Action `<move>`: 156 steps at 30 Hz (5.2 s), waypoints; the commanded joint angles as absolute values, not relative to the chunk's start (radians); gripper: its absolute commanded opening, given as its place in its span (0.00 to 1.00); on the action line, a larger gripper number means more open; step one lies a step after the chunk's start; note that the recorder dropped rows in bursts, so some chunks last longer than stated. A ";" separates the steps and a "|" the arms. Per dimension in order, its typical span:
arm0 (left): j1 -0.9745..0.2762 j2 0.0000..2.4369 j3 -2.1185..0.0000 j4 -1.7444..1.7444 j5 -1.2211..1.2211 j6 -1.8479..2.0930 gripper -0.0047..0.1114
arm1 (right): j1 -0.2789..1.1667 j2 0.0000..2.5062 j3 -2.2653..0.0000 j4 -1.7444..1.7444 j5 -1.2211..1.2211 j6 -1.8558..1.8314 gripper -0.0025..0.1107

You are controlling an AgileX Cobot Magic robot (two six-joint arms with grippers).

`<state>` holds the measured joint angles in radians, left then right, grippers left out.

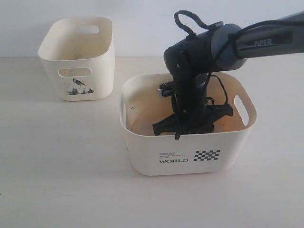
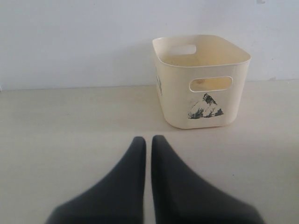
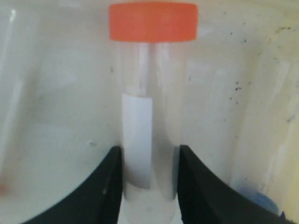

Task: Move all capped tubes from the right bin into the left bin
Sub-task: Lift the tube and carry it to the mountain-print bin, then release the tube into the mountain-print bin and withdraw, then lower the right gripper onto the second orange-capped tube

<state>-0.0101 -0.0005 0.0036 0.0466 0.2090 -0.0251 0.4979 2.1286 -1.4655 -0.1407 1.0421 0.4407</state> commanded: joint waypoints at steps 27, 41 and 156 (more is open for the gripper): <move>-0.010 0.000 0.000 0.049 0.209 -0.035 0.08 | 0.546 1.717 -1.467 0.018 0.840 0.097 0.02; -0.010 0.000 0.000 0.049 0.209 -0.035 0.08 | 0.578 1.984 -1.706 0.515 0.536 -0.382 0.02; -0.010 0.000 0.000 0.049 0.209 -0.035 0.08 | 0.471 2.058 -1.369 0.215 0.759 0.532 0.56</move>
